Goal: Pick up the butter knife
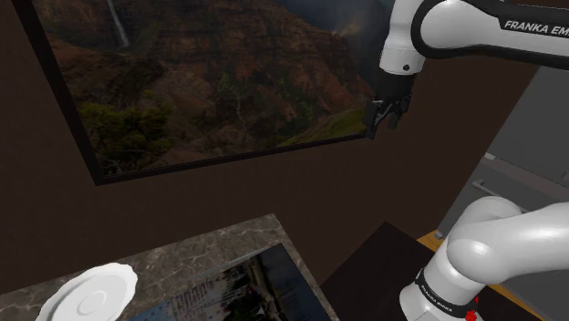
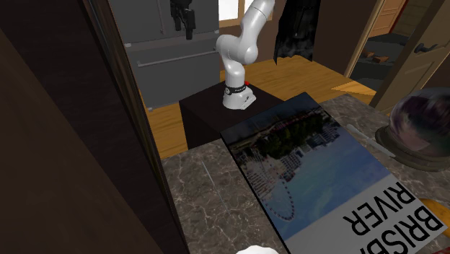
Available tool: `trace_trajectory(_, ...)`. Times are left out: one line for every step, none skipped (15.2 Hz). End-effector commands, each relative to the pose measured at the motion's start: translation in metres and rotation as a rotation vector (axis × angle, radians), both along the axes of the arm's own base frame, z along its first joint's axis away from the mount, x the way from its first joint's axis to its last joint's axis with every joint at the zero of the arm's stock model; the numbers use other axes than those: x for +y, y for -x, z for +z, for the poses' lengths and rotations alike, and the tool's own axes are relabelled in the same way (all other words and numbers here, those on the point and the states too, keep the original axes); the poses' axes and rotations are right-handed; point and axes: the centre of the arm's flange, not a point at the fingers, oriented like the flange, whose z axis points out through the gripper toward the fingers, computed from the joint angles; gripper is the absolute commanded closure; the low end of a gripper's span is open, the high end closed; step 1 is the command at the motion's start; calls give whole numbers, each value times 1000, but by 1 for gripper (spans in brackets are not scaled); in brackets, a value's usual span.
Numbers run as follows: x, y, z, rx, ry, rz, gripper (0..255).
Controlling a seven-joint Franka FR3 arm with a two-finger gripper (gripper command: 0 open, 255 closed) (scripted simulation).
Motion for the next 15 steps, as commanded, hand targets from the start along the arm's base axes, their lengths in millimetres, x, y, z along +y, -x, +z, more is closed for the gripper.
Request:
trace_trajectory(0,0,0,0,0,0,0)
trace_trajectory(4,-10,-8,4,1,32,0)
trace_trajectory(8,-19,-16,9,1,65,0)
trace_trajectory(13,-29,-24,13,2,97,0)
trace_trajectory(18,-38,-32,17,2,129,0)
trace_trajectory(23,-47,-40,21,3,162,0)
trace_trajectory(29,-56,-49,26,4,194,0)
trace_trajectory(34,-65,-57,30,4,226,0)
trace_trajectory(40,-73,-65,34,5,258,0)
trace_trajectory(47,-82,-74,38,6,291,0)
trace_trajectory(53,-89,-82,43,6,323,0)
trace_trajectory(60,-97,-90,47,7,355,0)
trace_trajectory(67,-105,-99,51,7,388,0)
trace_trajectory(75,-112,-107,55,8,420,0)
trace_trajectory(82,-119,-116,60,9,452,0)
